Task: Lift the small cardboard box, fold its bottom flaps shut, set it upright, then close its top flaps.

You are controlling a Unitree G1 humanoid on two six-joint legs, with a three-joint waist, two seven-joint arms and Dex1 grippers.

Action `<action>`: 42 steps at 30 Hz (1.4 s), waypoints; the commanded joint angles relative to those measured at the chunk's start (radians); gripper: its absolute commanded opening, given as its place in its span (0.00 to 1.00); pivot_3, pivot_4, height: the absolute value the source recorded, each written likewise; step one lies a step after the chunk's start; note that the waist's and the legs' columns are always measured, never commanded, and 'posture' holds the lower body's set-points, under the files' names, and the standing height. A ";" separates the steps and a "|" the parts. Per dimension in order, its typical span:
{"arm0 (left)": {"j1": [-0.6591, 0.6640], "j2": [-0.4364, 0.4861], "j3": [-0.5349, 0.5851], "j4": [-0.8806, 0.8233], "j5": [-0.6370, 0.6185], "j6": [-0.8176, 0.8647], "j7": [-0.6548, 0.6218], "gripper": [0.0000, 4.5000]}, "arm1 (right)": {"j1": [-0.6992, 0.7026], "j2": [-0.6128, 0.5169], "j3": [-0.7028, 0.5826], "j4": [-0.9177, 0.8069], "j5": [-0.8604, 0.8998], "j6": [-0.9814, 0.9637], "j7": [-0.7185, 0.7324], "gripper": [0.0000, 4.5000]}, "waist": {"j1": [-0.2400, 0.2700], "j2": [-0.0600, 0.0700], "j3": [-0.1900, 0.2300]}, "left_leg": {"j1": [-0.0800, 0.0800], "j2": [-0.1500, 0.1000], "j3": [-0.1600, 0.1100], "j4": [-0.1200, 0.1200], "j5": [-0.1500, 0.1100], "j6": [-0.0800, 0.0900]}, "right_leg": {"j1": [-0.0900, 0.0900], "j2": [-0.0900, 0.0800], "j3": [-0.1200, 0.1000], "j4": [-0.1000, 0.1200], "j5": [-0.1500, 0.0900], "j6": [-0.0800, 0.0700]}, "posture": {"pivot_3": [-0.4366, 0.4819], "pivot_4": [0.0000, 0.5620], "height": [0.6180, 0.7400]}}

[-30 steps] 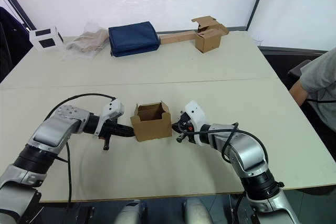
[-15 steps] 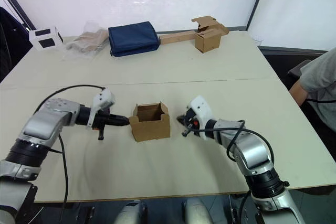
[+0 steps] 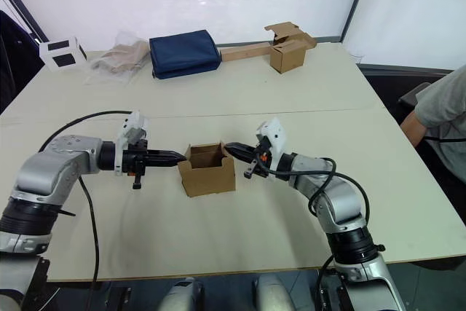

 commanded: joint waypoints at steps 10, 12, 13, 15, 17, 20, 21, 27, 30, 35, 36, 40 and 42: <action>-0.014 -0.053 -0.108 0.069 0.124 -0.139 0.066 0.01 | -0.074 -0.049 0.142 0.174 -0.198 -0.154 0.075 0.00 | 0.002 0.001 -0.003 | 0.017 0.000 0.001 -0.003 0.000 0.000 | 0.016 0.000 0.001 -0.002 -0.001 -0.001 | 0.48 0.27 1.00; -0.016 -0.052 -0.105 0.070 0.121 -0.143 0.067 0.01 | -0.074 -0.053 0.145 0.168 -0.203 -0.162 0.082 0.00 | 0.002 0.001 -0.004 | 0.018 0.000 0.000 -0.003 0.000 0.000 | 0.018 0.000 0.000 -0.002 -0.001 -0.001 | 0.48 0.27 1.00; -0.018 -0.053 -0.097 0.069 0.117 -0.141 0.070 0.01 | -0.073 -0.053 0.144 0.162 -0.206 -0.164 0.081 0.00 | 0.002 0.001 -0.004 | 0.018 0.000 0.000 -0.003 0.000 0.000 | 0.018 0.000 0.000 -0.002 -0.001 -0.001 | 0.48 0.27 1.00; -0.020 -0.050 -0.079 0.060 0.104 -0.140 0.071 0.01 | -0.070 -0.040 0.121 0.138 -0.181 -0.153 0.073 0.00 | 0.002 0.001 -0.004 | 0.018 0.000 0.000 -0.003 0.000 0.000 | 0.018 0.000 0.000 -0.002 -0.001 -0.001 | 0.48 0.27 1.00; -0.027 -0.049 -0.045 0.047 0.075 -0.128 0.076 0.01 | -0.075 -0.021 0.071 0.090 -0.123 -0.119 0.056 0.00 | 0.001 0.001 -0.004 | 0.018 0.000 0.000 -0.003 0.000 0.000 | 0.017 0.000 0.000 -0.002 -0.001 -0.001 | 0.48 0.27 1.00; -0.042 -0.039 0.016 0.029 0.028 -0.112 0.085 0.01 | -0.089 0.007 -0.034 -0.009 0.008 -0.023 0.018 0.00 | 0.001 0.001 -0.003 | 0.016 0.000 0.000 -0.003 0.000 0.000 | 0.015 0.000 0.000 -0.001 -0.001 -0.001 | 0.48 0.27 1.00; -0.045 -0.034 0.031 0.025 0.017 -0.108 0.086 0.01 | -0.090 0.012 -0.060 -0.039 0.040 0.005 0.006 0.00 | 0.001 0.001 -0.002 | 0.014 0.000 0.000 -0.003 0.000 0.000 | 0.013 0.000 0.000 -0.001 -0.001 -0.001 | 0.48 0.27 1.00; -0.100 0.001 0.100 0.048 -0.034 -0.058 0.082 0.01 | -0.063 -0.030 -0.138 -0.242 0.206 0.162 -0.020 0.00 | 0.003 0.001 -0.002 | 0.009 0.000 -0.001 -0.002 0.000 0.000 | 0.009 0.000 0.000 -0.001 -0.001 -0.001 | 0.48 0.27 1.00; -0.135 0.001 0.083 0.113 -0.006 -0.090 0.077 0.01 | -0.036 -0.069 -0.104 -0.325 0.248 0.209 0.010 0.00 | 0.002 0.001 -0.002 | 0.010 0.000 0.000 -0.003 0.000 0.000 | 0.010 0.000 0.000 -0.001 -0.001 -0.001 | 0.48 0.27 1.00; -0.213 -0.094 0.012 0.305 0.073 -0.217 0.078 0.01 | 0.002 -0.148 0.027 -0.380 0.203 0.195 0.087 0.00 | 0.007 0.001 -0.002 | 0.010 0.000 0.000 -0.002 0.000 0.000 | 0.010 0.000 0.000 -0.001 -0.001 -0.001 | 0.48 0.27 1.00; -0.220 -0.115 -0.009 0.342 0.092 -0.250 0.066 0.01 | 0.001 -0.149 0.049 -0.369 0.187 0.185 0.090 0.00 | 0.008 0.001 -0.002 | 0.010 0.000 0.000 -0.002 0.000 0.000 | 0.010 0.000 0.000 -0.001 -0.001 -0.001 | 0.48 0.27 1.00; -0.241 -0.177 -0.065 0.445 0.148 -0.336 0.032 0.01 | -0.020 -0.124 0.123 -0.282 0.111 0.134 0.085 0.00 | 0.007 0.001 -0.002 | 0.010 0.000 0.000 -0.002 0.000 0.000 | 0.010 0.000 0.000 -0.002 -0.001 -0.001 | 0.48 0.27 1.00; -0.246 -0.193 -0.080 0.473 0.161 -0.357 0.013 0.01 | -0.032 -0.109 0.150 -0.232 0.072 0.102 0.083 0.00 | 0.002 0.001 -0.002 | 0.010 0.000 0.000 -0.002 0.000 0.000 | 0.009 0.000 0.000 -0.002 -0.001 -0.001 | 0.48 0.27 1.00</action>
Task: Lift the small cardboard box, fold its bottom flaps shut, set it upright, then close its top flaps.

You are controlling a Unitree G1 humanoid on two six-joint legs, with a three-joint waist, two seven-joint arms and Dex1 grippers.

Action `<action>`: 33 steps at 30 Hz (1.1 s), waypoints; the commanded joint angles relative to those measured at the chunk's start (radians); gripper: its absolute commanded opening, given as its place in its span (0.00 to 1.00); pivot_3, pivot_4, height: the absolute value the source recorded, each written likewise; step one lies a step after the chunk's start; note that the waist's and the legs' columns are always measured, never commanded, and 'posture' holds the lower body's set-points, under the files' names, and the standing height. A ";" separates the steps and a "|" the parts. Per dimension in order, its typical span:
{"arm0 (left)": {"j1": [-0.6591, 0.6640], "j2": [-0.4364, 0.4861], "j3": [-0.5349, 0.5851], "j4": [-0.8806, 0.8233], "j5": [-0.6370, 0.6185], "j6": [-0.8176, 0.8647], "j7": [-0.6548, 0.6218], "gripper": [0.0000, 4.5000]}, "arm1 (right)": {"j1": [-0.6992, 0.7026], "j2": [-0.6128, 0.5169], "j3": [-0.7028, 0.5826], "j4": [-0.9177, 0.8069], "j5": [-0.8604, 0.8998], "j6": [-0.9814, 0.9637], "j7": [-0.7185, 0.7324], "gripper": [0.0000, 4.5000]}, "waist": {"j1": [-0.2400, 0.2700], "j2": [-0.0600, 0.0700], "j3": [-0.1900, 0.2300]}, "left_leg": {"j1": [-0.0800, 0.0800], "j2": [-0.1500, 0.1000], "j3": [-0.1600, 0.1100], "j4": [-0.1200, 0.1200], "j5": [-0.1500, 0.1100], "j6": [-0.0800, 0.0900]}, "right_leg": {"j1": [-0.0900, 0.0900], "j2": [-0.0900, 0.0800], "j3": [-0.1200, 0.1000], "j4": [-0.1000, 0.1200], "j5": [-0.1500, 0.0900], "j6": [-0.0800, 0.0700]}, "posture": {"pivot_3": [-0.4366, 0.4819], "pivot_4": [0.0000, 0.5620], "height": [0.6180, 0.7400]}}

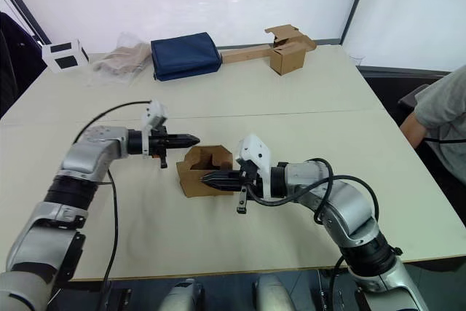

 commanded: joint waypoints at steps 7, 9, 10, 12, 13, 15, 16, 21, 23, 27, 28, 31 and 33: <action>-0.036 -0.017 -0.018 0.037 0.042 -0.082 -0.080 0.01 | -0.090 0.078 0.074 0.195 -0.148 -0.134 -0.001 0.00 | -0.004 0.000 0.000 | -0.001 0.000 0.000 0.000 0.000 0.000 | -0.001 0.000 0.000 0.000 0.000 0.000 | 0.48 0.27 1.00; -0.028 -0.012 -0.016 0.025 0.044 -0.081 -0.088 0.01 | -0.093 0.080 0.100 0.235 -0.190 -0.156 0.001 0.00 | -0.003 0.000 0.000 | -0.001 0.000 0.000 0.000 0.000 0.000 | -0.001 0.000 0.000 0.000 0.000 0.000 | 0.48 0.27 1.00; -0.023 -0.009 -0.013 0.015 0.042 -0.076 -0.091 0.01 | -0.093 0.081 0.114 0.254 -0.209 -0.166 0.003 0.00 | -0.002 0.000 0.000 | -0.001 0.000 0.000 0.000 0.000 0.000 | -0.001 0.000 0.000 0.000 0.000 0.000 | 0.48 0.27 1.00; -0.014 -0.004 -0.008 -0.005 0.038 -0.068 -0.093 0.01 | -0.092 0.081 0.137 0.286 -0.244 -0.180 0.008 0.00 | -0.004 0.000 0.000 | -0.001 0.000 0.000 0.000 0.000 0.000 | -0.001 0.000 0.000 0.000 0.000 0.000 | 0.48 0.27 1.00; -0.010 -0.001 -0.005 -0.014 0.036 -0.063 -0.094 0.01 | -0.092 0.077 0.149 0.299 -0.263 -0.194 0.014 0.00 | -0.004 0.000 0.000 | -0.001 0.000 0.000 0.000 0.000 0.000 | -0.001 0.000 0.000 0.000 0.000 0.000 | 0.48 0.27 1.00; -0.001 0.005 0.001 -0.033 0.031 -0.054 -0.094 0.01 | -0.088 0.074 0.165 0.315 -0.289 -0.208 0.022 0.00 | -0.004 0.000 0.000 | -0.001 0.000 0.000 0.000 0.000 0.000 | -0.001 0.000 0.000 0.000 0.000 0.000 | 0.48 0.27 1.00; 0.004 0.009 0.003 -0.043 0.029 -0.049 -0.095 0.01 | -0.087 0.075 0.166 0.321 -0.295 -0.214 0.025 0.00 | -0.004 0.000 0.000 | 0.000 0.000 0.000 0.000 0.000 0.000 | 0.000 0.000 0.000 0.000 0.000 0.000 | 0.48 0.27 1.00; 0.034 0.029 0.019 -0.109 0.009 -0.011 -0.094 0.01 | -0.082 0.084 0.148 0.321 -0.291 -0.216 0.037 0.00 | -0.004 0.000 0.000 | 0.000 0.000 0.000 0.000 0.000 0.000 | 0.000 0.000 0.000 0.000 0.000 0.000 | 0.48 0.27 1.00; 0.047 0.040 0.026 -0.135 0.005 -0.001 -0.090 0.01 | -0.084 0.084 0.143 0.318 -0.290 -0.216 0.038 0.00 | -0.004 0.000 0.000 | 0.000 0.000 0.000 0.000 0.000 0.000 | 0.000 0.000 0.000 0.000 0.000 0.000 | 0.48 0.27 1.00; 0.068 0.084 0.070 -0.229 -0.041 0.060 -0.080 0.01 | -0.094 0.097 0.107 0.304 -0.266 -0.202 0.029 0.00 | -0.004 0.000 0.000 | 0.000 0.000 0.000 0.000 0.000 0.000 | 0.000 0.000 0.000 0.000 0.000 0.000 | 0.48 0.27 1.00; 0.075 0.096 0.085 -0.266 -0.061 0.088 -0.078 0.01 | -0.096 0.100 0.097 0.299 -0.258 -0.197 0.027 0.00 | -0.004 0.000 0.000 | 0.000 0.000 0.000 0.000 0.000 0.000 | 0.000 0.000 0.000 0.000 0.000 0.000 | 0.48 0.27 1.00; 0.109 0.140 0.120 -0.384 -0.118 0.167 -0.076 0.01 | -0.101 0.106 0.069 0.282 -0.237 -0.180 0.022 0.00 | -0.004 0.000 0.000 | 0.000 0.000 -0.001 0.000 0.000 0.000 | 0.000 0.000 0.000 0.000 0.000 0.000 | 0.48 0.27 1.00; 0.136 0.170 0.137 -0.450 -0.147 0.204 -0.077 0.01 | -0.104 0.108 0.054 0.271 -0.226 -0.167 0.021 0.00 | -0.004 0.000 0.000 | 0.000 0.000 -0.001 0.000 0.000 0.000 | 0.000 0.000 0.000 0.000 0.000 0.000 | 0.48 0.27 1.00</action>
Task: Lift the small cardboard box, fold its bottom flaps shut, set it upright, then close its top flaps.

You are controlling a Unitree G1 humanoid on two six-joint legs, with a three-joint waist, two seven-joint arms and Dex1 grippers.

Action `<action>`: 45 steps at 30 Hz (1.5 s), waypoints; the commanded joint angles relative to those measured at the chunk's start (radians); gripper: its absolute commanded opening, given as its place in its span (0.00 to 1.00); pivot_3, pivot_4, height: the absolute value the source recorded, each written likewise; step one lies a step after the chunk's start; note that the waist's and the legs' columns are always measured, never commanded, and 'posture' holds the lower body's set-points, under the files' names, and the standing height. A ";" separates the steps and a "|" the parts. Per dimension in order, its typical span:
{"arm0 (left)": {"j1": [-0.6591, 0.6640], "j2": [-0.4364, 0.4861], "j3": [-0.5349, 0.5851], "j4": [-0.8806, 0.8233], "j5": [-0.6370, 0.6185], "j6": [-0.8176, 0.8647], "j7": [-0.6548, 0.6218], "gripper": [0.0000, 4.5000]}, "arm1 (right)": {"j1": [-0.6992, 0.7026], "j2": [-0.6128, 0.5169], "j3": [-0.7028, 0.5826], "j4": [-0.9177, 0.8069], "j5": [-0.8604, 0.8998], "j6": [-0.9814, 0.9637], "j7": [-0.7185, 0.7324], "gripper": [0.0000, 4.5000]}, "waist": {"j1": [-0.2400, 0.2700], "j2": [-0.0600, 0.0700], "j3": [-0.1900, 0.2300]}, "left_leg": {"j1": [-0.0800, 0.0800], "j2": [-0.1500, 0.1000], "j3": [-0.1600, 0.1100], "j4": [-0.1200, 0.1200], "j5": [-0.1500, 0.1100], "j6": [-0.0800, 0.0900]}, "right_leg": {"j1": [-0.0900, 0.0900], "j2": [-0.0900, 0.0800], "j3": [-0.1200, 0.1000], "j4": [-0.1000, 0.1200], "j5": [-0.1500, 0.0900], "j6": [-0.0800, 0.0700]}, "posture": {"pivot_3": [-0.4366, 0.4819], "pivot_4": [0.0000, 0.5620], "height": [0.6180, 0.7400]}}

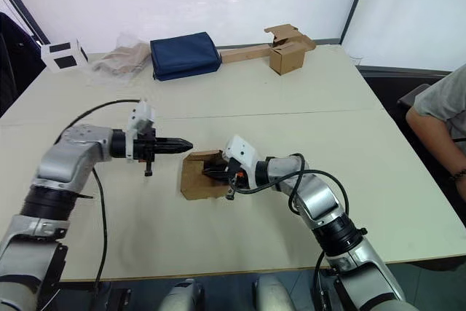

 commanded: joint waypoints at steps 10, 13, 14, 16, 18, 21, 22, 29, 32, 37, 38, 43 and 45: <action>0.162 0.128 0.010 -0.295 -0.114 0.096 -0.028 0.01 | -0.007 -0.011 -0.074 -0.091 0.051 0.052 -0.004 0.00 | 0.000 0.000 0.000 | 0.000 0.000 0.000 -0.001 0.000 0.000 | 0.000 0.000 0.000 -0.001 0.000 0.000 | 0.48 0.27 1.00; 0.169 0.099 -0.055 -0.262 -0.037 0.026 0.004 0.01 | -0.004 -0.016 -0.082 -0.110 0.059 0.067 -0.006 0.00 | 0.006 0.000 0.000 | 0.000 0.000 0.000 0.000 0.000 0.000 | 0.000 0.000 0.000 -0.001 0.000 0.000 | 0.48 0.27 1.00; 0.170 0.096 -0.065 -0.258 -0.030 0.019 0.006 0.01 | -0.002 -0.016 -0.083 -0.115 0.061 0.071 -0.007 0.00 | 0.006 0.000 0.000 | 0.000 0.000 0.000 0.000 0.000 0.000 | 0.000 0.000 0.000 -0.001 0.000 0.000 | 0.48 0.27 1.00; 0.176 0.090 -0.075 -0.264 -0.040 0.023 -0.003 0.01 | 0.001 -0.018 -0.086 -0.125 0.063 0.077 -0.009 0.00 | 0.005 0.000 0.000 | 0.000 0.000 0.000 0.000 0.000 0.000 | 0.000 0.000 0.000 -0.001 0.000 0.000 | 0.48 0.27 1.00; 0.173 0.074 -0.090 -0.246 -0.028 0.009 0.012 0.01 | 0.004 -0.024 -0.091 -0.139 0.069 0.087 -0.013 0.00 | 0.003 0.000 0.000 | 0.000 0.000 0.000 -0.001 0.000 0.000 | 0.000 0.000 0.000 -0.001 0.000 0.000 | 0.48 0.27 1.00; 0.161 0.062 -0.089 -0.228 -0.022 0.002 0.021 0.01 | 0.005 -0.034 -0.102 -0.163 0.080 0.104 -0.017 0.00 | 0.002 0.000 0.000 | 0.000 0.000 0.000 -0.001 0.000 0.000 | 0.000 0.000 0.000 -0.001 0.000 0.000 | 0.48 0.27 1.00; 0.159 0.062 -0.088 -0.224 -0.022 0.000 0.020 0.01 | -0.001 -0.043 -0.115 -0.184 0.092 0.115 -0.014 0.00 | 0.002 0.000 0.000 | 0.000 0.000 0.000 -0.001 0.000 0.000 | 0.000 0.000 0.000 -0.001 0.000 0.000 | 0.48 0.27 1.00; 0.160 0.063 -0.083 -0.230 -0.032 0.004 0.021 0.01 | -0.085 -0.095 -0.237 -0.255 0.203 0.176 0.001 0.00 | 0.003 0.000 0.000 | -0.001 0.000 0.000 -0.001 0.000 0.000 | 0.000 0.000 0.000 -0.001 0.000 0.000 | 0.48 0.27 1.00; 0.162 0.063 -0.082 -0.233 -0.034 0.005 0.022 0.01 | -0.133 -0.080 -0.242 -0.192 0.193 0.166 -0.020 0.00 | 0.001 0.000 0.000 | 0.000 0.000 0.000 -0.001 0.000 0.000 | 0.000 0.000 0.000 -0.001 0.000 0.000 | 0.48 0.27 1.00; 0.155 0.062 -0.086 -0.228 -0.031 0.002 0.019 0.01 | -0.237 0.022 -0.104 0.118 0.027 0.004 -0.027 0.00 | -0.002 0.000 0.000 | 0.001 0.000 0.001 -0.001 0.000 0.000 | 0.000 0.001 0.001 -0.001 0.000 0.000 | 0.48 0.27 1.00; 0.155 0.062 -0.087 -0.227 -0.030 0.001 0.019 0.01 | -0.242 0.036 -0.084 0.154 0.001 -0.023 -0.026 0.00 | -0.001 0.000 0.001 | 0.001 0.000 0.001 -0.002 0.000 0.000 | 0.000 0.001 0.001 -0.001 0.000 0.000 | 0.48 0.27 1.00; 0.158 0.064 -0.089 -0.224 -0.025 -0.003 0.022 0.01 | -0.222 0.068 -0.016 0.245 -0.080 -0.108 -0.014 0.00 | 0.000 0.000 0.000 | -0.008 0.000 0.001 0.001 0.000 0.000 | -0.007 -0.001 0.000 -0.002 0.000 0.000 | 0.48 0.27 1.00; 0.160 0.066 -0.087 -0.223 -0.022 -0.003 0.027 0.01 | -0.197 0.062 -0.004 0.225 -0.088 -0.111 0.001 0.00 | 0.000 0.000 0.000 | -0.008 0.000 0.001 0.001 0.000 0.000 | -0.007 -0.001 0.000 -0.002 0.000 0.000 | 0.48 0.27 1.00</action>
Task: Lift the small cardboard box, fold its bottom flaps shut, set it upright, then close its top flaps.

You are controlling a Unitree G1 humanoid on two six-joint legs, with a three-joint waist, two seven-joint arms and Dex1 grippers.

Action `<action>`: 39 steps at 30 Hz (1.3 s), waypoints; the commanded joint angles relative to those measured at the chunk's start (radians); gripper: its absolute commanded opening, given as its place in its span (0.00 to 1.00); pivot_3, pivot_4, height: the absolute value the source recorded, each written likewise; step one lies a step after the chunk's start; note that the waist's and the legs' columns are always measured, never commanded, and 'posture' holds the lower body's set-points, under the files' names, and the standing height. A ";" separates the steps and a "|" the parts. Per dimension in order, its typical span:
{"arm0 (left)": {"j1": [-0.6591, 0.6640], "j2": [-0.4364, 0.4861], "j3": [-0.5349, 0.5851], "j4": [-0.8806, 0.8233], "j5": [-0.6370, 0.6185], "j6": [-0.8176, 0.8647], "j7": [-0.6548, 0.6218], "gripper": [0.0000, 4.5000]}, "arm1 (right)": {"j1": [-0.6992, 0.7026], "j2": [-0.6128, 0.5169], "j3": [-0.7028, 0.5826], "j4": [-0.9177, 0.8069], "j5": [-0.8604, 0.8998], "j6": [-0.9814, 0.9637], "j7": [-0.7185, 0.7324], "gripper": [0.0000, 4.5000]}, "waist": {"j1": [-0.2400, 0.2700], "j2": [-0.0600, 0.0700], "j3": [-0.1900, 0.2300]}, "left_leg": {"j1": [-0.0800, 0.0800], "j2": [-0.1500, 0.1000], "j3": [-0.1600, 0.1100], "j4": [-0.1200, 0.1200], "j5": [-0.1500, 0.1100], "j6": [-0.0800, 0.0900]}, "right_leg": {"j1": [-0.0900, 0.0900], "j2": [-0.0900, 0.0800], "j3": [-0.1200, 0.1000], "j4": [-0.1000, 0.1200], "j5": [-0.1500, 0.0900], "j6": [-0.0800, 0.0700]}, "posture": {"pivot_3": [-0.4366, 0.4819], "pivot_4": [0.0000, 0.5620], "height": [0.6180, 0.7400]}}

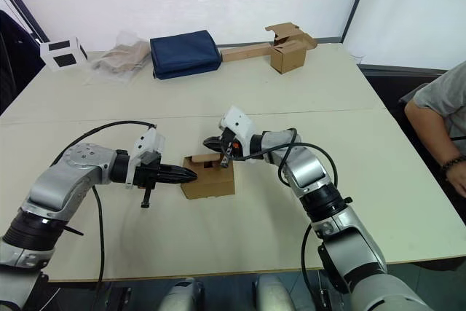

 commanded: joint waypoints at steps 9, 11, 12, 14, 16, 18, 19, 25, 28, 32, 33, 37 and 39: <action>0.011 0.054 0.050 0.008 -0.011 -0.018 -0.003 0.01 | 0.101 -0.027 0.029 -0.053 -0.084 -0.048 0.016 0.00 | -0.001 0.000 0.000 | 0.001 0.000 -0.001 -0.001 0.000 0.000 | 0.000 0.001 0.000 0.001 0.000 0.000 | 0.48 0.27 1.00; 0.011 0.062 0.052 0.024 -0.003 -0.029 -0.008 0.01 | 0.106 -0.021 0.020 -0.065 -0.079 -0.044 0.015 0.00 | 0.000 0.000 0.000 | 0.001 0.000 -0.001 -0.001 0.000 0.000 | 0.000 0.001 0.000 0.001 0.000 0.000 | 0.48 0.27 1.00; 0.007 0.065 0.054 0.031 -0.003 -0.031 -0.011 0.01 | 0.109 -0.019 0.015 -0.074 -0.076 -0.043 0.014 0.00 | 0.000 0.000 0.000 | 0.001 0.000 -0.001 -0.001 0.000 0.000 | 0.001 0.001 0.000 0.001 0.000 0.000 | 0.48 0.27 1.00; -0.006 0.068 0.059 0.042 -0.005 -0.034 -0.014 0.01 | 0.116 -0.019 0.008 -0.094 -0.072 -0.041 0.011 0.00 | 0.001 0.000 0.000 | 0.001 0.000 -0.001 -0.001 0.000 0.000 | 0.001 0.001 0.000 0.001 0.000 0.000 | 0.48 0.27 1.00; -0.041 0.060 0.068 0.062 -0.014 -0.032 -0.010 0.01 | 0.123 -0.023 0.005 -0.108 -0.077 -0.046 0.005 0.00 | 0.001 0.000 0.000 | 0.001 0.000 -0.001 -0.001 0.000 0.000 | 0.001 0.001 0.000 0.001 0.000 0.000 | 0.48 0.27 1.00; -0.086 0.041 0.079 0.082 -0.034 -0.015 0.000 0.01 | 0.131 -0.026 0.004 -0.124 -0.081 -0.047 0.002 0.00 | 0.002 0.000 0.000 | 0.001 0.000 -0.001 -0.001 0.000 0.000 | 0.001 0.001 0.000 0.001 0.000 0.000 | 0.48 0.27 1.00; -0.101 0.033 0.082 0.089 -0.041 -0.009 0.003 0.01 | 0.134 -0.026 0.003 -0.129 -0.082 -0.046 0.001 0.00 | 0.004 0.000 0.000 | 0.001 0.000 -0.001 -0.001 0.000 0.000 | 0.001 0.001 -0.001 0.001 0.000 0.000 | 0.48 0.27 1.00; -0.171 -0.034 0.029 0.121 -0.022 -0.016 0.007 0.01 | 0.147 -0.022 -0.002 -0.159 -0.083 -0.043 -0.015 0.00 | -0.001 0.000 -0.001 | 0.001 0.000 -0.001 -0.001 0.000 0.000 | 0.001 0.001 -0.001 0.001 0.000 0.000 | 0.48 0.27 1.00; -0.163 -0.066 -0.014 0.152 0.016 -0.051 -0.001 0.01 | 0.143 -0.020 -0.008 -0.167 -0.083 -0.036 -0.024 0.00 | -0.001 0.000 -0.001 | 0.001 0.000 -0.001 -0.001 0.000 0.000 | 0.001 0.001 0.000 0.001 0.000 0.000 | 0.48 0.27 1.00; -0.158 -0.079 -0.039 0.190 0.043 -0.082 -0.015 0.01 | 0.136 -0.024 -0.024 -0.192 -0.072 -0.017 -0.031 0.00 | -0.001 0.000 -0.001 | 0.001 0.000 -0.001 -0.001 0.000 0.000 | 0.001 0.001 -0.001 0.001 0.000 0.000 | 0.48 0.27 1.00; -0.154 -0.078 -0.044 0.192 0.047 -0.088 -0.019 0.01 | 0.135 -0.024 -0.030 -0.201 -0.068 -0.011 -0.034 0.00 | -0.001 0.000 -0.001 | 0.001 0.000 -0.001 -0.001 0.000 0.000 | 0.000 0.001 -0.001 0.001 0.000 0.000 | 0.48 0.27 1.00; -0.147 -0.082 -0.048 0.203 0.059 -0.101 -0.022 0.01 | 0.124 -0.004 -0.097 -0.264 0.006 0.057 -0.054 0.00 | 0.000 0.000 0.000 | 0.001 0.000 -0.001 -0.001 0.000 0.000 | 0.000 0.001 0.000 0.001 0.000 0.000 | 0.48 0.27 1.00; -0.153 -0.091 -0.042 0.213 0.061 -0.099 -0.012 0.01 | 0.122 0.007 -0.144 -0.316 0.072 0.123 -0.061 0.00 | 0.000 0.000 0.000 | 0.001 0.000 -0.001 -0.001 0.000 0.000 | 0.000 0.001 -0.001 0.001 0.000 0.000 | 0.48 0.27 1.00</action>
